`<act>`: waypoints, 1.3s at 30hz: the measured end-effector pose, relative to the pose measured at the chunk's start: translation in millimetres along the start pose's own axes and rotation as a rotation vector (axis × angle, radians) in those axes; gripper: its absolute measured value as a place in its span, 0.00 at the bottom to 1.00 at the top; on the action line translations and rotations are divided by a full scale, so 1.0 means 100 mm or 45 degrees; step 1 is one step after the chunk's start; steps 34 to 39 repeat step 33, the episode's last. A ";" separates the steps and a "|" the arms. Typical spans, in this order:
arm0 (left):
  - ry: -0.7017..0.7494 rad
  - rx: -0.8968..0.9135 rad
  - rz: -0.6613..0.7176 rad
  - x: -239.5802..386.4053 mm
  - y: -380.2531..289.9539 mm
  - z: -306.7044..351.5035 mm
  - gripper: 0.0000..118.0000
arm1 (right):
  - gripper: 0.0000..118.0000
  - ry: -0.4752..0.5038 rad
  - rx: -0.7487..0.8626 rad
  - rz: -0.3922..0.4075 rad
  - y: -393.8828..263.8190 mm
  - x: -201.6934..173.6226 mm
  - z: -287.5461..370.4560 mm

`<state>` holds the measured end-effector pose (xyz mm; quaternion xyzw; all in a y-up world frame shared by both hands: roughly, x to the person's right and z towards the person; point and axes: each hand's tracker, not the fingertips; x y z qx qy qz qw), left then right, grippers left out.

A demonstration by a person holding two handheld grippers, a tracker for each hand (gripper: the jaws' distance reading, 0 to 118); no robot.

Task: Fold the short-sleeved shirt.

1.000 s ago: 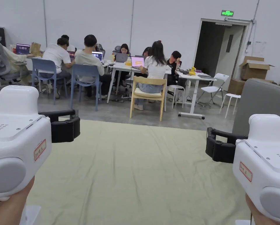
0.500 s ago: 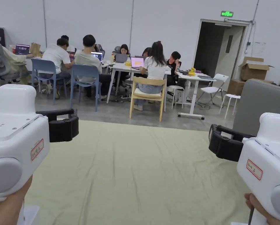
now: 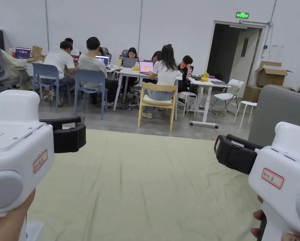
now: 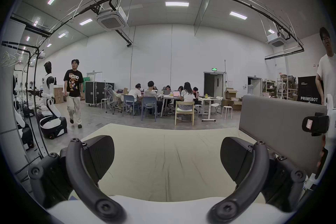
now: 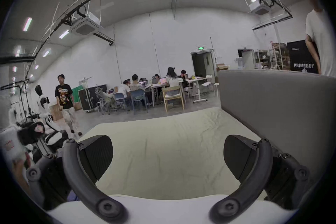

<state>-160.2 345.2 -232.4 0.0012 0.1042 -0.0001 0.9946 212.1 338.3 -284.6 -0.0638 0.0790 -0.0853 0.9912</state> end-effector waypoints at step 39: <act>0.010 0.004 -0.042 0.10 -0.02 0.05 1.00 | 1.00 -0.012 0.105 0.256 -0.15 -0.12 0.00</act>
